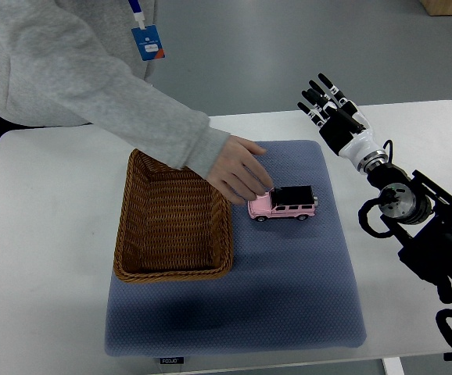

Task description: Place pink car in brown basket

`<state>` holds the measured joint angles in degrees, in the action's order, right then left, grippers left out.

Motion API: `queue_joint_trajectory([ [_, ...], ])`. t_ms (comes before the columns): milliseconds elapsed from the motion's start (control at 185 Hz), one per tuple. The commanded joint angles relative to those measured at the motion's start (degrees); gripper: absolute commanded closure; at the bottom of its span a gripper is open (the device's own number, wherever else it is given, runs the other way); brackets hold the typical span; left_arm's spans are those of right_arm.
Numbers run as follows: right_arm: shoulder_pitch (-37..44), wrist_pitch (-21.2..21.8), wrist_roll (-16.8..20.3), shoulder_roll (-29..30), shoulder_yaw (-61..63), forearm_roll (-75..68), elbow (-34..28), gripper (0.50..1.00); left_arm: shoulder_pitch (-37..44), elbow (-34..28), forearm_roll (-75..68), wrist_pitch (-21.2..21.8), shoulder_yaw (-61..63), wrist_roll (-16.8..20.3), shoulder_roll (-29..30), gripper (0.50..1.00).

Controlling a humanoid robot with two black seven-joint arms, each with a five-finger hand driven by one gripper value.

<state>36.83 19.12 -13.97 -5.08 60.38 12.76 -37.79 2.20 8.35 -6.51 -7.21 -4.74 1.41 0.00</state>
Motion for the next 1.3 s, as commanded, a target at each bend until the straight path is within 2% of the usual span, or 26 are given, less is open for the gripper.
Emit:
queue_joint_trajectory([
  [0, 0.0, 0.0, 0.1, 0.0, 0.0, 0.0, -0.1, 0.587, 0.0, 0.0, 0.0, 0.0, 0.2, 0.0, 0.0, 0.5],
  [146, 0.2, 0.3, 0.2, -0.5, -0.3, 0.3, -1.7, 0.587, 0.0, 0.1, -0.1, 0.0, 0.3, 0.0, 0.0, 0.5],
  [227, 0.2, 1.4, 0.4, -2.9, -1.1, 3.4, -4.1, 0.587, -0.1, 0.1, -0.1, 0.0, 0.3, 0.0, 0.0, 0.5],
  [390, 3.3, 5.3, 0.3, -9.3, -7.5, 26.9, -8.2, 0.587, -0.2, 0.9, 0.0, 0.0, 0.3, 0.0, 0.0, 0.5],
  [530, 7.5, 8.0, 0.6, -17.1, -15.1, 49.7, -15.3, 0.587, -0.3, 1.0, -0.1, 0.0, 0.2, 0.0, 0.0, 0.5],
  [590, 9.0, 8.6, 0.6, -19.4, -19.3, 54.4, -17.5, 0.587, -0.3, 1.1, -0.1, 0.0, 0.2, 0.0, 0.0, 0.5],
  [666, 12.0, 7.9, 0.6, -22.8, -26.6, 57.1, -20.4, 0.587, -0.3, 1.4, -0.1, 0.0, 0.2, 0.0, 0.0, 0.5],
  [763, 12.8, 6.7, 0.6, -24.4, -30.9, 57.7, -23.0, 0.587, -0.3, 1.4, -0.1, 0.0, 0.1, 0.0, 0.0, 0.5],
  [1023, 10.6, 0.0, 0.5, -22.8, -34.5, 58.6, -23.6, 0.587, -0.3, 1.5, -0.1, 0.0, 0.1, 0.0, 0.0, 0.5],
  [1294, 8.5, -1.8, 0.4, -21.2, -34.9, 60.5, -23.5, 0.589, -0.3, 1.5, 0.0, 0.0, 0.1, 0.0, 0.0, 0.5],
])
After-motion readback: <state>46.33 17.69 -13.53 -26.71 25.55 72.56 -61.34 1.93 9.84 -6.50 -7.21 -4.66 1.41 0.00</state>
